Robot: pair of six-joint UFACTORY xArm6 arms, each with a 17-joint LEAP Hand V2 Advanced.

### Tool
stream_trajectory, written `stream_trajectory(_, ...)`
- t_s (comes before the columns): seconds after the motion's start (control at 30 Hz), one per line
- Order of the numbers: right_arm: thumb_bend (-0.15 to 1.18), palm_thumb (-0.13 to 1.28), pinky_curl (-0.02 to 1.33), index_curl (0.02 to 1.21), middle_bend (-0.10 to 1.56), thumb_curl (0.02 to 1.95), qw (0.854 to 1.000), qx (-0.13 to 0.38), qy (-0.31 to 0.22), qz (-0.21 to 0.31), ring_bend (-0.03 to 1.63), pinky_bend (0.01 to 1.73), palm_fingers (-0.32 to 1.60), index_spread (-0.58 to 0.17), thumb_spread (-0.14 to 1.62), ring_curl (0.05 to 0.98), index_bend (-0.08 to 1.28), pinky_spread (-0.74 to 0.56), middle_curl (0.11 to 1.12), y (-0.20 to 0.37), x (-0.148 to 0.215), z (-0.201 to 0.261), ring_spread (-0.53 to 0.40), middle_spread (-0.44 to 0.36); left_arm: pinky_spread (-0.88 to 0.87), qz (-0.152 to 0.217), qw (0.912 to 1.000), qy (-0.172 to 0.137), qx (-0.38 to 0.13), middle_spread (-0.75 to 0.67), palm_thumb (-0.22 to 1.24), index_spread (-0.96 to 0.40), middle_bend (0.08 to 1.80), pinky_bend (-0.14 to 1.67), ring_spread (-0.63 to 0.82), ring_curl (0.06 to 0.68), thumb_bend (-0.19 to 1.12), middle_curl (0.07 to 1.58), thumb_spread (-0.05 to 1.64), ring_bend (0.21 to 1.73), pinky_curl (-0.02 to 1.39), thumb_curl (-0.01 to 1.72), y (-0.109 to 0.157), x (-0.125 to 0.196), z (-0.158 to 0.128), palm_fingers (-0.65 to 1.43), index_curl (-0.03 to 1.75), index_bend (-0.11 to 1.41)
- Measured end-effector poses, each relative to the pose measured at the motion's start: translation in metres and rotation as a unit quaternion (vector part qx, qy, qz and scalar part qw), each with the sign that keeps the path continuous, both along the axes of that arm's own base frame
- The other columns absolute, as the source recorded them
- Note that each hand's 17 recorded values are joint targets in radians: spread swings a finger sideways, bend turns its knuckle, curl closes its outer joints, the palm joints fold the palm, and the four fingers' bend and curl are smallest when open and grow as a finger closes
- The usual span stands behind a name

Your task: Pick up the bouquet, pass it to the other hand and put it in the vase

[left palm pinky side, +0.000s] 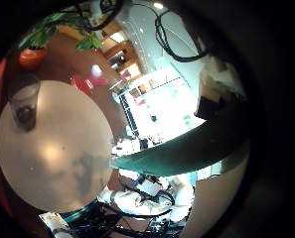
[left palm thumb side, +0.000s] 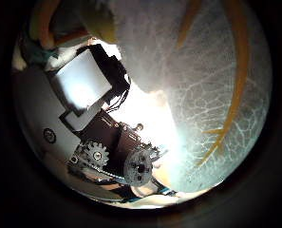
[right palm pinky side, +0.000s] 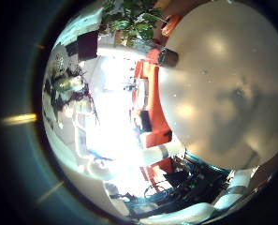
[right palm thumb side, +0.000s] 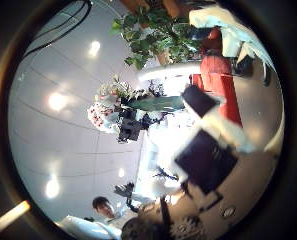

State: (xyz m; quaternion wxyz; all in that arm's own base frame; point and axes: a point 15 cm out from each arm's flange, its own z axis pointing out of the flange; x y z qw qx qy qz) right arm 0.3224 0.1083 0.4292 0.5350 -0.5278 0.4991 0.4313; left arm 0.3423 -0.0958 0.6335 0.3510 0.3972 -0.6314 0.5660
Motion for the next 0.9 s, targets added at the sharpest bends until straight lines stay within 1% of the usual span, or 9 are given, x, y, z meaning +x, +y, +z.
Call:
stream_trajectory(0.03,-0.03,0.74,0.77,0.64,0.84,0.86,1.000,-0.001,-0.001,-0.001,1.16,0.98,0.29,-0.376,1.03,0.540,0.51,-0.34,0.60,-0.001,0.001,0.000,-0.236,-0.152,-0.56,0.007,0.9999,-0.006,0.004,-0.44,0.95,-0.59,1.29,1.28,-0.38,0.591,0.06,0.86,1.04,1.54,0.92,0.67,0.006,0.003,0.005,1.08,0.93,0.97)
stream_trajectory(0.1,-0.03,0.75,0.76,0.63,0.80,0.84,1.000,-0.001,0.000,-0.001,1.13,0.93,0.25,-0.389,1.04,0.520,0.51,-0.28,0.58,-0.001,0.001,0.000,-0.226,-0.140,-0.56,0.022,0.9996,-0.017,0.010,-0.44,0.96,-0.59,1.30,1.27,-0.38,0.594,0.05,0.86,1.04,1.55,0.95,0.68,0.019,0.013,0.012,1.08,0.94,0.97)
stream_trajectory(0.2,-0.02,0.75,0.72,0.59,0.76,0.78,1.000,-0.001,0.001,0.000,1.09,0.86,0.27,-0.403,1.04,0.483,0.51,-0.17,0.55,0.000,0.001,0.000,-0.213,-0.127,-0.57,0.049,0.9986,-0.019,0.008,-0.44,0.96,-0.60,1.31,1.26,-0.38,0.598,0.04,0.86,1.04,1.55,1.00,0.70,0.035,0.034,0.014,1.07,0.96,0.97)
stream_trajectory(0.37,-0.02,0.76,0.69,0.58,0.73,0.72,1.000,0.001,0.002,-0.001,1.07,0.79,0.31,-0.394,1.04,0.463,0.51,-0.07,0.53,0.000,0.001,-0.001,-0.204,-0.119,-0.59,0.082,0.9963,-0.026,0.006,-0.43,0.98,-0.60,1.32,1.23,-0.38,0.603,0.02,0.85,1.05,1.56,1.06,0.72,0.053,0.068,0.017,1.08,0.98,0.96)
stream_trajectory(0.57,-0.02,0.77,0.66,0.56,0.72,0.67,1.000,0.001,0.004,0.000,1.07,0.71,0.35,-0.388,1.04,0.448,0.52,0.00,0.52,0.001,0.000,-0.003,-0.202,-0.116,-0.60,0.115,0.9931,-0.023,0.003,-0.42,0.99,-0.61,1.33,1.19,-0.38,0.606,0.00,0.84,1.06,1.55,1.14,0.74,0.073,0.107,0.010,1.08,1.00,0.94)
stream_trajectory(0.67,-0.02,0.77,0.64,0.56,0.71,0.65,1.000,0.002,0.005,-0.001,1.06,0.69,0.38,-0.384,1.04,0.441,0.52,0.03,0.51,0.000,0.001,-0.004,-0.210,-0.116,-0.61,0.125,0.9918,-0.027,0.007,-0.42,0.99,-0.61,1.34,1.17,-0.38,0.606,-0.01,0.83,1.06,1.55,1.17,0.75,0.080,0.117,0.007,1.08,1.01,0.94)
stream_trajectory(0.8,-0.02,0.77,0.63,0.56,0.71,0.63,1.000,0.004,0.006,0.000,1.05,0.66,0.40,-0.382,1.04,0.431,0.52,0.04,0.51,0.001,0.000,-0.005,-0.214,-0.117,-0.62,0.146,0.9887,-0.024,0.028,-0.42,0.99,-0.62,1.34,1.15,-0.38,0.607,-0.01,0.83,1.07,1.55,1.20,0.75,0.088,0.132,-0.008,1.08,1.02,0.93)
stream_trajectory(0.9,-0.02,0.78,0.62,0.55,0.71,0.62,1.000,0.004,0.006,0.000,1.04,0.65,0.41,-0.378,1.04,0.426,0.52,0.05,0.50,0.000,0.001,-0.006,-0.216,-0.117,-0.63,0.151,0.9878,-0.016,0.037,-0.42,0.99,-0.62,1.34,1.14,-0.38,0.607,-0.01,0.83,1.07,1.55,1.23,0.76,0.094,0.143,-0.021,1.09,1.02,0.92)
